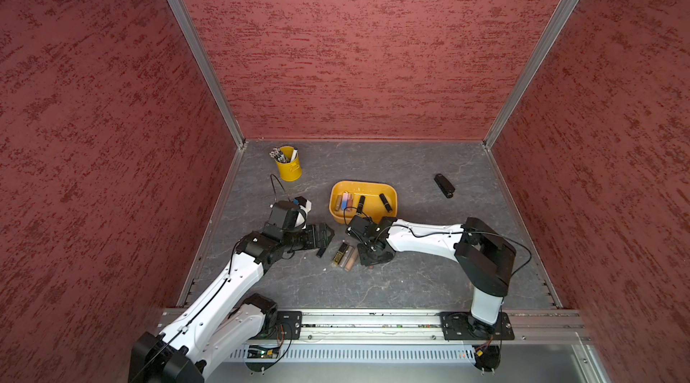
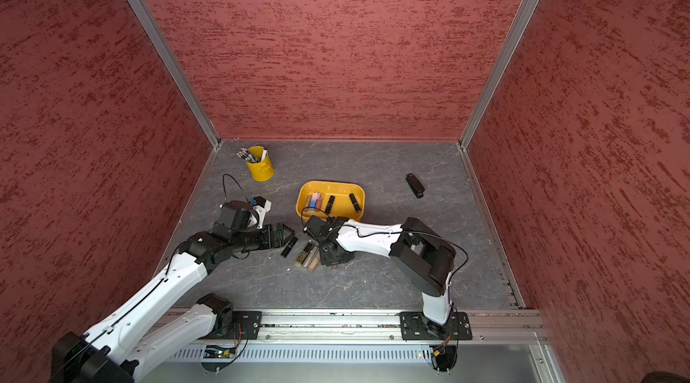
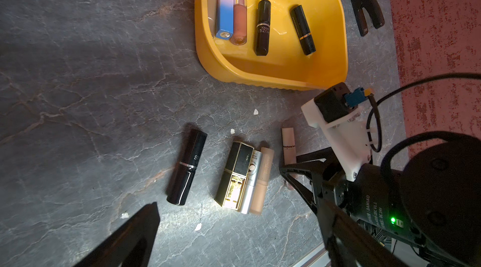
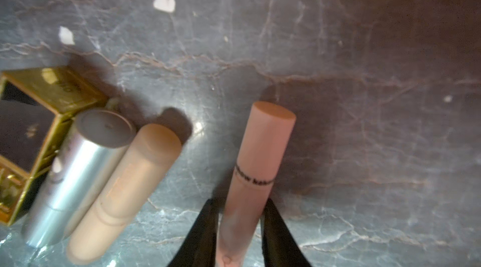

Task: Put the lipstick into the storage box
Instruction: Pick up the lipstick at the center of the board.

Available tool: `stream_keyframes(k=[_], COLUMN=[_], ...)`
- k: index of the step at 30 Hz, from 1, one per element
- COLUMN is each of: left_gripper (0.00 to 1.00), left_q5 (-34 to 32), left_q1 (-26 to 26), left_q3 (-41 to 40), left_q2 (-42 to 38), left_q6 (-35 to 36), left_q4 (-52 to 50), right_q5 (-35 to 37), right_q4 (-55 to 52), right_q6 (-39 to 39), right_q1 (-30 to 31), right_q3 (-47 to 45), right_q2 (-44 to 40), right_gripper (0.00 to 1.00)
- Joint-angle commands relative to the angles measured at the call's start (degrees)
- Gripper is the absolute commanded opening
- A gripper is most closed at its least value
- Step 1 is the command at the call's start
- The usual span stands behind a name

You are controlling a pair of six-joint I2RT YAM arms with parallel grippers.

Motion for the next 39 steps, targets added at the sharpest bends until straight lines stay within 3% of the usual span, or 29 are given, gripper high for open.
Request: stream_keyframes(k=[1,4,14,26,31,39], left_gripper=[1.0,1.0,1.0,1.0,1.0,1.0], left_q5=[0.4,0.4,3.9,15.2,16.8,18.7], left_q1=[0.7,1.2,2.5,5.0,7.7,9.1], left_q3=[-0.8,-1.0,-0.8,-1.1,-1.2,-1.3], left_q2=[0.4,0.7,0.1,-1.2,-0.5,1.1], left_q6=[-0.7,-0.8,-2.8,-4.7,-4.9,-6.5], left_q4=[1.5,1.2,3.2,11.9,12.9,15.6], right_q5=[0.5,0.3,-2.3,-12.7,-17.2,-14.8], right_q4=[0.5,2.0,6.7,5.5,4.4,-3.0], right_q6=[-0.3,-0.6,-3.9,-10.6,-13.5,-21.4], right_q1=[0.6,0.5,-0.1,-11.3,-16.8,-23.0], right_q3=[-1.1,-1.9,-3.7,-1.9,0.9,10.6], right_q2=[-1.1,-2.6,-11.4,-26.1,-26.7,-18.7], right_gripper=[0.26,0.21,0.2,0.2,0.2,0.21])
